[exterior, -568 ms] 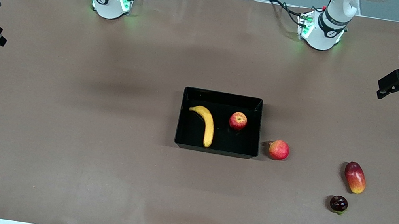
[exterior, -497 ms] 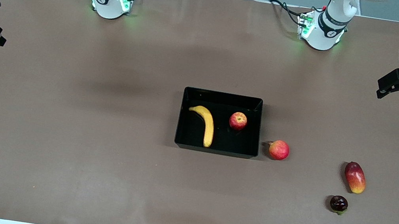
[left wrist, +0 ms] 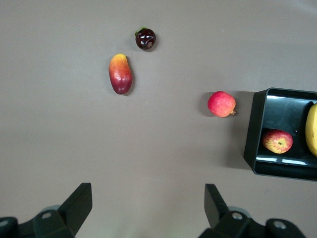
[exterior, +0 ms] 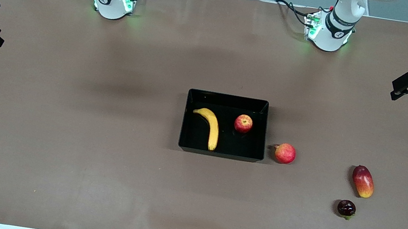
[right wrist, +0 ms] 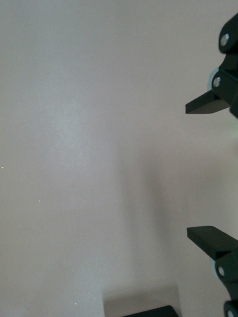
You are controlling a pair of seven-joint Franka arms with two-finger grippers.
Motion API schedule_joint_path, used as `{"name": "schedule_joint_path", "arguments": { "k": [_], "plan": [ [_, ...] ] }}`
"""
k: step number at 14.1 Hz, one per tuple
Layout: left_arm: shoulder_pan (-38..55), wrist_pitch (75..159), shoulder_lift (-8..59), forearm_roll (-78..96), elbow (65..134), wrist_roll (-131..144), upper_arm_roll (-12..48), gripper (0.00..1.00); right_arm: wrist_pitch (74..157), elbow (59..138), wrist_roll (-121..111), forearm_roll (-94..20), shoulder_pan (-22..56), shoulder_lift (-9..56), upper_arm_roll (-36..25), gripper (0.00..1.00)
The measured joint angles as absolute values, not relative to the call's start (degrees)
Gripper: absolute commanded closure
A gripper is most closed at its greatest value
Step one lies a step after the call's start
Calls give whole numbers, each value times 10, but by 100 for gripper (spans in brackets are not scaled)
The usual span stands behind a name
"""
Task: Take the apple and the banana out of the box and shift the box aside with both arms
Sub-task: 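Reach the left gripper toward the red apple inside the black box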
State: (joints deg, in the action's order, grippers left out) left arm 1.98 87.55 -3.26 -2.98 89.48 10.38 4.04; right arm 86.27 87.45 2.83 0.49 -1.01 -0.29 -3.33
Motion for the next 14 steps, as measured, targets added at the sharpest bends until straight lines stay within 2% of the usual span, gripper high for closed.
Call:
{"name": "schedule_joint_path", "arguments": {
  "k": [8,14],
  "plan": [
    [37,882,15,-30,895,163,51,0,863,874,28,5,-10,-3,-33,0],
    [90,958,88,-29,896,174,59,0,863,874,28,5,-10,-3,-33,0]
  ]
}}
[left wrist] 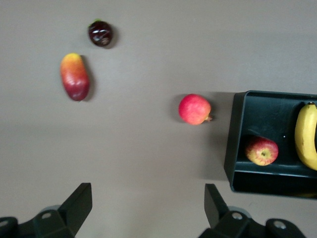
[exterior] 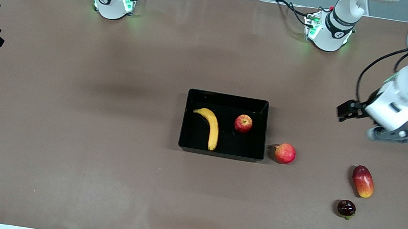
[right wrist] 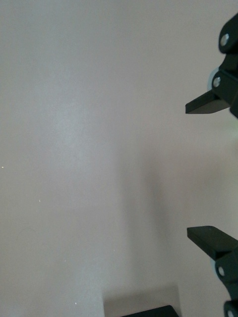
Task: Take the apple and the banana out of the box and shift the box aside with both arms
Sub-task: 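Reach the left gripper toward the red apple inside the black box, then grasp the red apple in the box with the left gripper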
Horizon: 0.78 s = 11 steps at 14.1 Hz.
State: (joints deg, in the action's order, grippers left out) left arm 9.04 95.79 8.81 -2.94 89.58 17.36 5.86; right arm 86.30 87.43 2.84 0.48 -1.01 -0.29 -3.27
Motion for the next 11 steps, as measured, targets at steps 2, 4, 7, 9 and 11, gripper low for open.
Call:
{"name": "schedule_joint_path", "arguments": {
  "k": [2,4,7,9,11],
  "plan": [
    [105,972,114,-29,896,207,60,0,863,874,28,5,-10,-3,-32,0],
    [133,988,135,-29,901,275,62,0,863,874,28,5,-10,-3,-32,0],
    [187,1046,149,-29,942,400,65,0,863,874,28,5,-10,-3,-32,0],
    [218,1084,155,-29,969,471,65,0,863,874,28,5,-10,-3,-31,0],
    [246,1115,172,-29,982,541,65,0,863,874,28,5,-10,-2,-31,0]
  ]
}}
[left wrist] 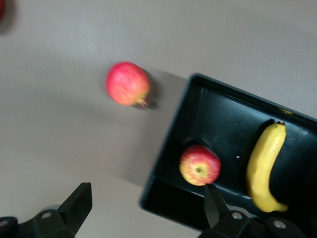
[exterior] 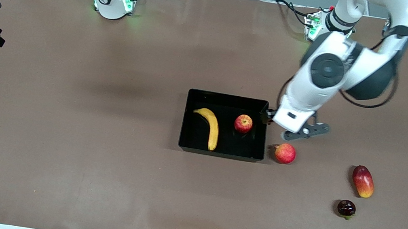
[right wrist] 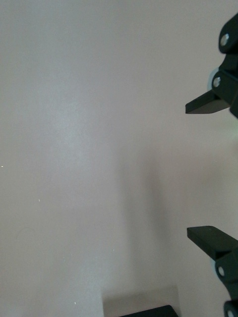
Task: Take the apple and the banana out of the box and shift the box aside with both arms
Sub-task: 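Grasp the red apple in the box with the left gripper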
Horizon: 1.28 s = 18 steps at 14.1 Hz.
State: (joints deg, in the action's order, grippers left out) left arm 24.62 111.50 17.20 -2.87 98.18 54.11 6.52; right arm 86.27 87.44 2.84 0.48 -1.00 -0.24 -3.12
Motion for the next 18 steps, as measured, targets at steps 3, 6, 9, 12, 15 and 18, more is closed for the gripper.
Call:
{"name": "schedule_joint_path", "arguments": {
  "k": [3,6,9,12,15,18],
  "plan": [
    [284,1173,217,-29,990,638,65,0,863,874,28,5,-10,-2,-31,0],
    [305,1223,266,-29,993,699,65,0,863,874,28,5,-10,-2,-31,0],
    [314,1249,303,-30,994,714,64,0,863,874,28,5,-10,-2,-31,0],
    [313,1262,332,-51,998,715,61,0,863,874,28,5,-10,-1,-31,0],
    [312,1279,359,-54,999,715,60,34,863,874,28,4,-8,4,-28,0],
    [312,1283,366,-54,998,715,60,100,863,875,28,4,0,16,-26,0]
  ]
}}
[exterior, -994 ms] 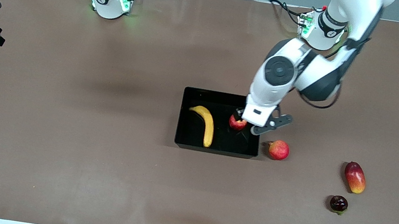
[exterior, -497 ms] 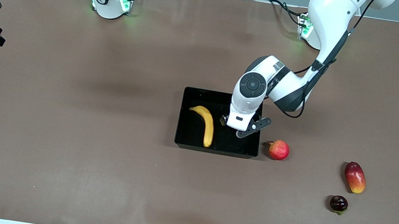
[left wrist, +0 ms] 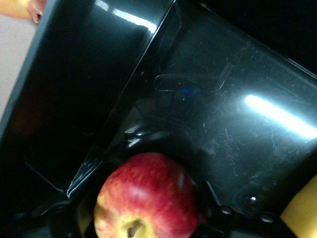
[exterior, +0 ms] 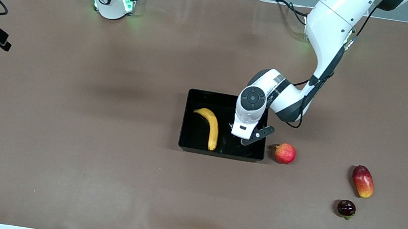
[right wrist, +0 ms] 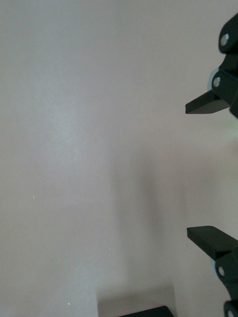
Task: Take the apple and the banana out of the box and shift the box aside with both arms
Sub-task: 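Grasp the red apple in the box with the left gripper, then carry the apple out of the box and lower it beside the mango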
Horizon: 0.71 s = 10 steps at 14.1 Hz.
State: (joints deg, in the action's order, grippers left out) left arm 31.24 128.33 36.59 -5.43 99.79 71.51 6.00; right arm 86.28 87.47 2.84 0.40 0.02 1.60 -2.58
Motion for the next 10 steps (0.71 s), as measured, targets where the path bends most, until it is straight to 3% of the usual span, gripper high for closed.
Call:
{"name": "schedule_joint_path", "arguments": {
  "k": [5,10],
  "plan": [
    [312,1262,337,-57,974,713,60,100,871,876,29,4,46,69,-24,0],
    [280,1105,238,-62,885,638,54,100,876,874,29,-10,50,89,-25,0]
  ]
}}
